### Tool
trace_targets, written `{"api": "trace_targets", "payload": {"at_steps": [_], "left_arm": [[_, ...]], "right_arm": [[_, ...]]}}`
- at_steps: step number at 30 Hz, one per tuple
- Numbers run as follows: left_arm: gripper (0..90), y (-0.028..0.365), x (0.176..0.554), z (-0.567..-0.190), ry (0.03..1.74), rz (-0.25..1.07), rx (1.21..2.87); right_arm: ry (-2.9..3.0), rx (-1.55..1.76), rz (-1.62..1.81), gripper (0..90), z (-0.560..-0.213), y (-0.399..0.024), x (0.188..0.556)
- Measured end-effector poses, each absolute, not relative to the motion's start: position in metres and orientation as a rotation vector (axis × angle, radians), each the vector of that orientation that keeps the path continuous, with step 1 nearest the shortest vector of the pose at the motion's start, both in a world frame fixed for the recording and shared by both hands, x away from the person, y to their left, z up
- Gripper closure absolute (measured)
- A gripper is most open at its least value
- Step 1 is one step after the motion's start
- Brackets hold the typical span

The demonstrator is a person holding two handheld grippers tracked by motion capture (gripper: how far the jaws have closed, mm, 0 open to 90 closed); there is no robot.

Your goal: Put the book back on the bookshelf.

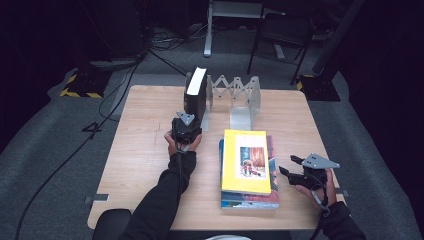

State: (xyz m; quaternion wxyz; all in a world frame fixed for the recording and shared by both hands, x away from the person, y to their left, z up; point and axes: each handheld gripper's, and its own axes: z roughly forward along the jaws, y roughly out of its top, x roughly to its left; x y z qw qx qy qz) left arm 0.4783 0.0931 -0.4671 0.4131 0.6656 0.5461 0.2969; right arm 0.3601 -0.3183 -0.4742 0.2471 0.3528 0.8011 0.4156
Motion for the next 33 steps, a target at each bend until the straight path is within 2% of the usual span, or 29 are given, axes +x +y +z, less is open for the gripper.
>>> {"api": "trace_targets", "payload": {"at_steps": [12,17,21,33], "left_arm": [[51.6,0.095,0.482,-0.467,1.384,0.723,1.646],[45.5,0.094,0.473,-0.464,1.343,0.732,1.673],[44.2,0.095,0.47,-0.463,1.332,0.721,1.676],[40.6,0.096,0.443,-0.458,1.132,0.65,1.851]], "right_arm": [[2.19,0.955,1.129,35.1,-0.475,-0.318,0.36],[2.19,0.951,1.126,34.8,-0.475,-0.318,0.36],[2.191,0.948,1.12,34.8,-0.475,-0.318,0.36],[2.189,0.953,1.13,33.9,-0.47,-0.319,0.358]]}}
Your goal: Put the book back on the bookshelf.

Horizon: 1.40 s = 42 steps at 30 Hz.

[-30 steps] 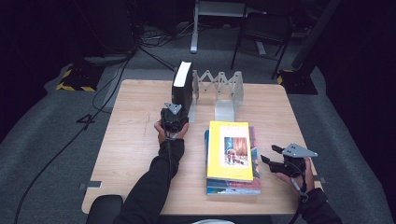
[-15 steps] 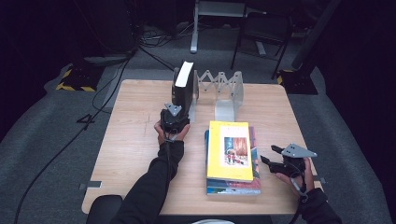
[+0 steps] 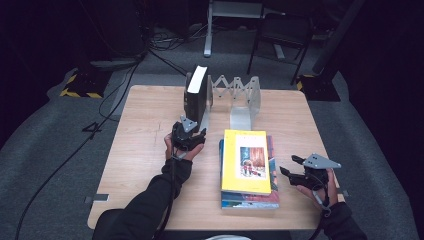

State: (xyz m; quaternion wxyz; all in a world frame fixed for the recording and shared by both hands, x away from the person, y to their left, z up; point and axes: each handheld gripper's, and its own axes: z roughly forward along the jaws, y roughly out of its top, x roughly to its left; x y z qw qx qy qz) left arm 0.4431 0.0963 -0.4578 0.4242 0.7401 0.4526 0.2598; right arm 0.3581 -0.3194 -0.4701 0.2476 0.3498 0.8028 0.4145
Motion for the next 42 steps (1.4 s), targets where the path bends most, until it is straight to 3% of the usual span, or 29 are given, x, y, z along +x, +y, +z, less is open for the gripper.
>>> {"api": "trace_targets", "payload": {"at_steps": [22,35,42], "left_arm": [[36.6,0.125,0.4,-0.46,0.813,0.583,2.079],[29.9,0.127,0.369,-0.481,0.543,0.306,2.301],[27.2,0.12,0.353,-0.494,0.444,0.258,2.391]], "right_arm": [[2.195,0.869,1.166,33.8,-0.46,-0.312,0.34],[2.302,0.853,1.223,34.4,-0.451,-0.307,0.324],[2.35,0.822,1.276,34.1,-0.44,-0.3,0.318]]}}
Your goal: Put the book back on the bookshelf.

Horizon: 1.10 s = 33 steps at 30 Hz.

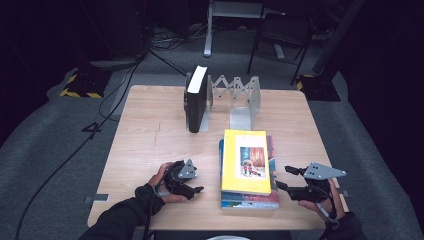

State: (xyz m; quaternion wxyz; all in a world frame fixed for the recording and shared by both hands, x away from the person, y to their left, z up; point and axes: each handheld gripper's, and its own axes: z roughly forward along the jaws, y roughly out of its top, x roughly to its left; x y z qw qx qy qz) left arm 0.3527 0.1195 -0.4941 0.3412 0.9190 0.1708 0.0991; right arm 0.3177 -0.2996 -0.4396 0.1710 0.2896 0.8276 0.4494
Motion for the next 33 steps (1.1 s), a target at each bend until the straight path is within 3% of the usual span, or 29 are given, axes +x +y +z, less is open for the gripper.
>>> {"api": "trace_targets", "payload": {"at_steps": [11,22,33], "left_arm": [[21.3,0.122,0.359,-0.501,0.49,0.215,2.356],[22.4,0.112,0.372,-0.497,0.517,0.236,2.339],[22.6,0.091,0.418,-0.493,0.563,0.26,2.285]], "right_arm": [[2.455,0.8,1.215,33.4,-0.437,-0.274,0.324],[2.654,0.94,1.23,24.2,-0.447,-0.263,0.356],[2.694,0.92,1.174,21.7,-0.445,-0.252,0.373]]}}
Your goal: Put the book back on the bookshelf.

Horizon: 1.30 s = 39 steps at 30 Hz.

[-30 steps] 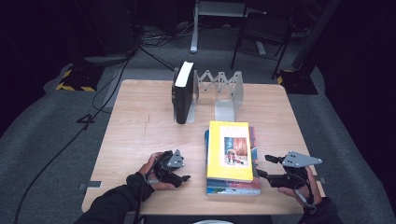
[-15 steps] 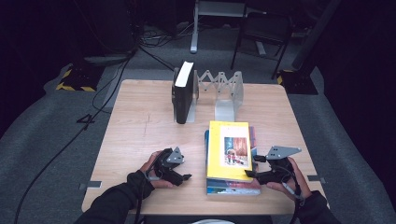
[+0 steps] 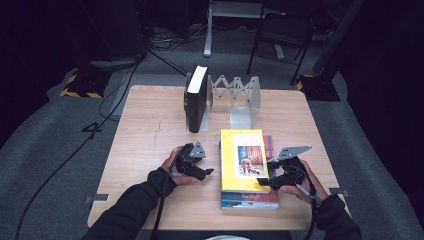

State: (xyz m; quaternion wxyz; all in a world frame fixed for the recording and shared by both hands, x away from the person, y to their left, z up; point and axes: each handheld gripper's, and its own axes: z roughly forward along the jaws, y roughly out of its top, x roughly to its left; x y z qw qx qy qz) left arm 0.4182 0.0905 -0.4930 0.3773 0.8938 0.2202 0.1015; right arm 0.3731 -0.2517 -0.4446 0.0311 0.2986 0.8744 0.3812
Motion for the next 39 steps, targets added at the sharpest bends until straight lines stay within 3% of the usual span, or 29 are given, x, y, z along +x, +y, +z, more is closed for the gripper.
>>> {"api": "trace_targets", "payload": {"at_steps": [6,8,12,27,35,38,39], "left_arm": [[23.9,0.087,0.434,-0.495,0.592,0.26,2.254],[24.5,0.085,0.44,-0.497,0.609,0.207,2.227],[24.7,0.081,0.444,-0.501,0.614,0.181,2.226],[32.8,0.08,0.457,-0.497,0.635,0.155,2.161],[37.4,0.083,0.458,-0.496,0.655,0.166,2.145],[38.0,0.083,0.458,-0.496,0.652,0.166,2.149],[38.1,0.083,0.458,-0.496,0.653,0.166,2.149]], "right_arm": [[2.698,0.901,1.158,22.9,-0.443,-0.25,0.375],[2.681,0.858,1.179,24.2,-0.444,-0.249,0.372],[2.653,0.829,1.193,30.3,-0.443,-0.25,0.367],[2.628,0.764,1.247,31.4,-0.443,-0.247,0.375],[2.577,0.745,1.333,58.1,-0.441,-0.252,0.382],[2.564,0.723,1.338,57.1,-0.439,-0.25,0.381],[2.58,0.736,1.33,50.3,-0.439,-0.249,0.383]]}}
